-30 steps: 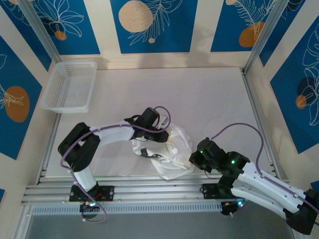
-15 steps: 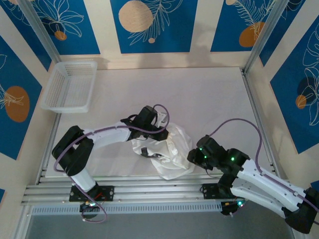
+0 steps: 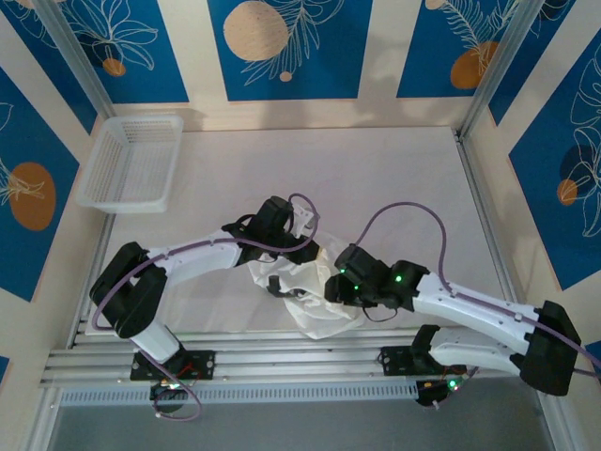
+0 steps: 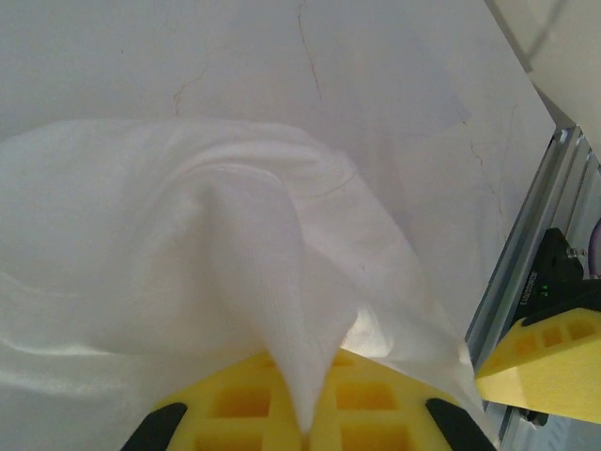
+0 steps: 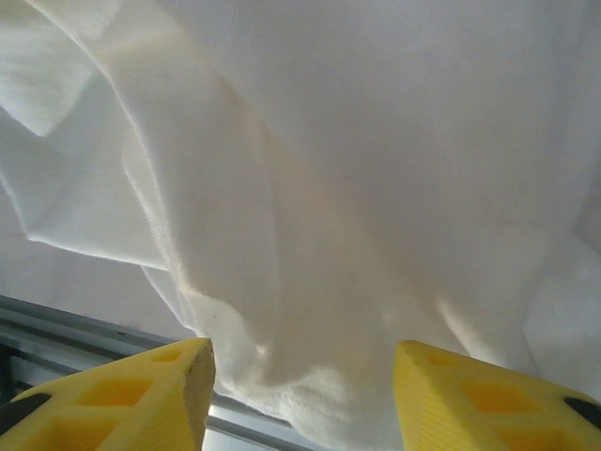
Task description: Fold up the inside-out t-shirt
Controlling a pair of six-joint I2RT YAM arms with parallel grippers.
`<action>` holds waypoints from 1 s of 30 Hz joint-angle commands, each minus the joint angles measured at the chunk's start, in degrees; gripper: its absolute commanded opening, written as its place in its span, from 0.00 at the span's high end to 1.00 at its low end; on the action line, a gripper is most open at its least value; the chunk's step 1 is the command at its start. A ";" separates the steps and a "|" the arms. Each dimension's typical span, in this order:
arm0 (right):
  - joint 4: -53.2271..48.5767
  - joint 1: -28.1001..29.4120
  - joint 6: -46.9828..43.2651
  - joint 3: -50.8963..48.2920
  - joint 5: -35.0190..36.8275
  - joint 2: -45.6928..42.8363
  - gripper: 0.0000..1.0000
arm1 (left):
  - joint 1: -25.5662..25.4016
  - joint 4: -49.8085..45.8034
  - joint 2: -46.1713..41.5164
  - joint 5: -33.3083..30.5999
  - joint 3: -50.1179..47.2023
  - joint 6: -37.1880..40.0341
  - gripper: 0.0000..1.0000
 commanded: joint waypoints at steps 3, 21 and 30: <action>1.08 1.01 0.92 1.93 -0.59 4.37 0.43 | -0.23 0.55 -1.11 -0.11 -0.24 1.08 1.00; -7.11 -1.32 -1.50 8.24 4.10 -2.96 1.00 | 0.85 1.07 -13.14 -10.01 -5.29 2.47 0.44; -1.78 -15.70 -10.38 16.34 -6.30 -6.04 1.00 | 0.80 -8.56 -18.79 -9.82 -11.60 7.02 0.25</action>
